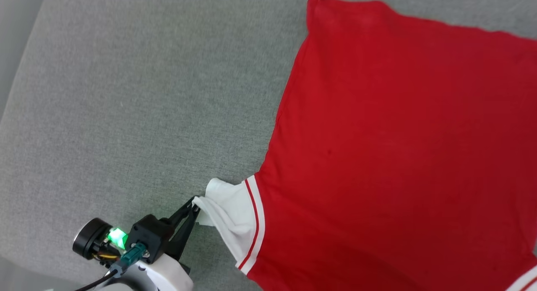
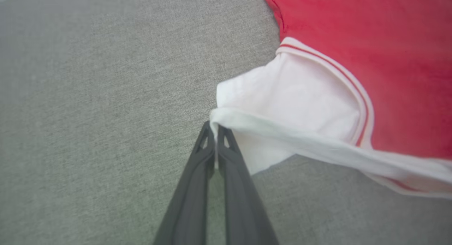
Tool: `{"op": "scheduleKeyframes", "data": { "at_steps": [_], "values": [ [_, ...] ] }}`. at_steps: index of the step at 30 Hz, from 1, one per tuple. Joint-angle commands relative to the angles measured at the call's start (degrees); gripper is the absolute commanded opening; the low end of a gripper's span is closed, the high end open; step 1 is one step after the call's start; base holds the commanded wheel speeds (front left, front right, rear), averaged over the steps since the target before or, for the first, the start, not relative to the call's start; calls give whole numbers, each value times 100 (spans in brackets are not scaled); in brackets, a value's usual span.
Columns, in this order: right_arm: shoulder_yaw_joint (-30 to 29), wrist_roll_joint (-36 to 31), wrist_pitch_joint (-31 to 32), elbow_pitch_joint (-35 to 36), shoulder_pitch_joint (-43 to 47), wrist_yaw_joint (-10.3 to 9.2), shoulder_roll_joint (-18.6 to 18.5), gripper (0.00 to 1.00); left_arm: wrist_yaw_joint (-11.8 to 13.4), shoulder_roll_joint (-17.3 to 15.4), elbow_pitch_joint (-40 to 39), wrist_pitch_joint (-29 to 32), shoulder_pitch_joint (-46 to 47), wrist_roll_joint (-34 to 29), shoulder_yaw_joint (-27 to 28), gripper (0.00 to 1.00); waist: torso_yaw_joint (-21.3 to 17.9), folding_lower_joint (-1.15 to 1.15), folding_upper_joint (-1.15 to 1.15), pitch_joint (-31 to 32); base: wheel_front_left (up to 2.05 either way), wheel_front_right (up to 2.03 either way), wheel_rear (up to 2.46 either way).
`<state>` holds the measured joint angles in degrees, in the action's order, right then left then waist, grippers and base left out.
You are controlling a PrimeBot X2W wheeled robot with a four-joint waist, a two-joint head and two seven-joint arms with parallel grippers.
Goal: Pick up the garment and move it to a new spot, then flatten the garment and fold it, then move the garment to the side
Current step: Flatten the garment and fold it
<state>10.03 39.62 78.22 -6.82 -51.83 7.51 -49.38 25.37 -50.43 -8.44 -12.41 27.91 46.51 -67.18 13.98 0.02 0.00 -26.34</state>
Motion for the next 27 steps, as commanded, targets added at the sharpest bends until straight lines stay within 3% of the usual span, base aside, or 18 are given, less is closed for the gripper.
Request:
{"op": "scheduleKeyframes", "data": {
  "at_steps": [1,7,15,16,17,22,27],
  "values": [
    [13,-89,1,-80,-100,-5,62,100,34,27,-39,-50,110,-40,39,0,233,-2,0,-396,0,0,0],
    [-60,-340,-31,-444,-207,-5,289,100,88,114,-144,-80,242,-213,47,0,395,-2,0,-733,0,0,0],
    [53,-362,-136,-670,439,-4,571,100,68,202,-102,-82,303,-281,35,0,471,-2,0,-903,0,0,0],
    [62,-362,-119,-679,507,-4,579,46,59,216,-83,-90,301,-282,34,0,472,-2,0,-909,0,0,0],
    [82,-374,-143,-655,562,-4,564,0,51,230,-65,-88,300,-280,34,0,473,-2,0,-912,0,0,0],
    [180,-350,-285,-423,474,-5,438,0,26,233,57,-108,251,-232,51,0,385,-2,0,-796,0,0,0],
    [168,-294,-623,-392,268,-5,589,0,16,186,143,-166,126,-164,90,0,183,-2,0,-380,0,0,0]
  ]
}}
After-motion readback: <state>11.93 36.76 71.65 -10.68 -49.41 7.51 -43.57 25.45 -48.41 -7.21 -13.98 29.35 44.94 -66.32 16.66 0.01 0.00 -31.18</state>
